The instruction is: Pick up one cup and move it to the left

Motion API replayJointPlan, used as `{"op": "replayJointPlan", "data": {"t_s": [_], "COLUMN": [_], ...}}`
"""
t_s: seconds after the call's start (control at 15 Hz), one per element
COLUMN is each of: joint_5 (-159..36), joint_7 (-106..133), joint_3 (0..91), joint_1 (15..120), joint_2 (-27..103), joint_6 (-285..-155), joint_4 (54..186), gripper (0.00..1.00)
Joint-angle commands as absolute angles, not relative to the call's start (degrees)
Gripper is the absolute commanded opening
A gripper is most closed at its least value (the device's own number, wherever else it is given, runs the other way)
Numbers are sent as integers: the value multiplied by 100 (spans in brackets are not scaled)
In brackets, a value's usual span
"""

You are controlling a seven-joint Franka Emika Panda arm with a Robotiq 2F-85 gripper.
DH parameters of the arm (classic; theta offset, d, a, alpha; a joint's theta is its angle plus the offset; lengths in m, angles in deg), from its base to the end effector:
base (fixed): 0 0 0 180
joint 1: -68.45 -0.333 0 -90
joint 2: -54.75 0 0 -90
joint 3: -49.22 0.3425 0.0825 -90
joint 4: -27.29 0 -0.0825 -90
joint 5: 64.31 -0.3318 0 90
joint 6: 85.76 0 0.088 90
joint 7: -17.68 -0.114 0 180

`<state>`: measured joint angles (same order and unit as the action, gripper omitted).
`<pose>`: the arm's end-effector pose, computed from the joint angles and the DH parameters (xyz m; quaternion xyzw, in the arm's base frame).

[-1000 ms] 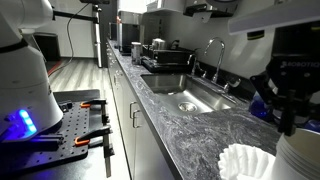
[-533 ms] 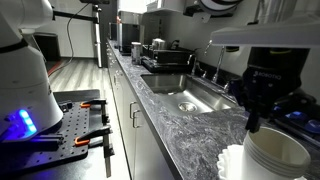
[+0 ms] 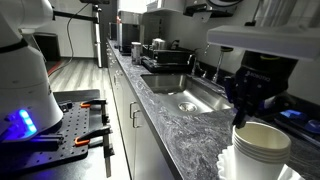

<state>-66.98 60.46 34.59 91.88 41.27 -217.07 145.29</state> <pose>0.4383 -0.3334 0.3785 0.9995 0.0293 -0.0057 0.0108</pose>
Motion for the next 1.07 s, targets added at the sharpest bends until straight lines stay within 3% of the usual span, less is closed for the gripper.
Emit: {"op": "replayJointPlan", "data": {"t_s": [0.0,1.0], "joint_5": [-7105,-7661], "joint_7": [6416,6802], "joint_3": [3515,3381], "joint_1": [9330,9801], "joint_2": [3907,3656], "joint_6": [-21208,-20379], "joint_4": [14325,13544], "gripper": [1,1]}}
